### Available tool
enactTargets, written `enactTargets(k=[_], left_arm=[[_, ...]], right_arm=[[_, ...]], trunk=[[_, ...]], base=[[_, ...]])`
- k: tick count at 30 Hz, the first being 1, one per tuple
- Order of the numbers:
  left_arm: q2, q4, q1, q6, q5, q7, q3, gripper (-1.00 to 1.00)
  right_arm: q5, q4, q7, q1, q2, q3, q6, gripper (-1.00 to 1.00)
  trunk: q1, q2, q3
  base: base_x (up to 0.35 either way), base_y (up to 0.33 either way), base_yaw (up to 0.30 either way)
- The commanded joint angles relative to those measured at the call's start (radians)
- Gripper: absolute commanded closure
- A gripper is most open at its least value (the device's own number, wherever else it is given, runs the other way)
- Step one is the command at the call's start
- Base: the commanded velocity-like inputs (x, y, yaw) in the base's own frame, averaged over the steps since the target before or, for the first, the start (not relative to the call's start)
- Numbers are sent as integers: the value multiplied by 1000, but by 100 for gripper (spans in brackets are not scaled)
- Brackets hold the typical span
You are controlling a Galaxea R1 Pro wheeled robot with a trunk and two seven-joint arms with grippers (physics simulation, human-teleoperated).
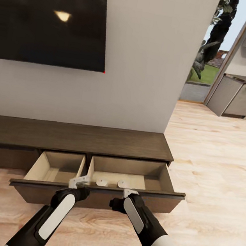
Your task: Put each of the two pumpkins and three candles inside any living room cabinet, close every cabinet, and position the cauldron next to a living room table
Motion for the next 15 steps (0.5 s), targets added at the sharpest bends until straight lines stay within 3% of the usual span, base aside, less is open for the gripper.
enactTargets(k=[1, 10, 15], left_arm=[[1, -1, -1, 1, 9, 10, 0, -100], [10, 0, -1, 1, 9, 9, 29, -100], [35, 10, -1, 1, 11, 6, 87, -100]], right_arm=[[-10, -2, -10, -1, -1, 3, 1, -100], [-9, -2, -11, -1, -1, 3, 1, -100], [-9, -2, -11, -1, -1, 3, 3, -100]], trunk=[[-5, 7, 2], [-39, 70, 31], [-58, 105, 46]], base=[[-318, 0, 248], [-316, 0, 281], [-289, 0, 290]])
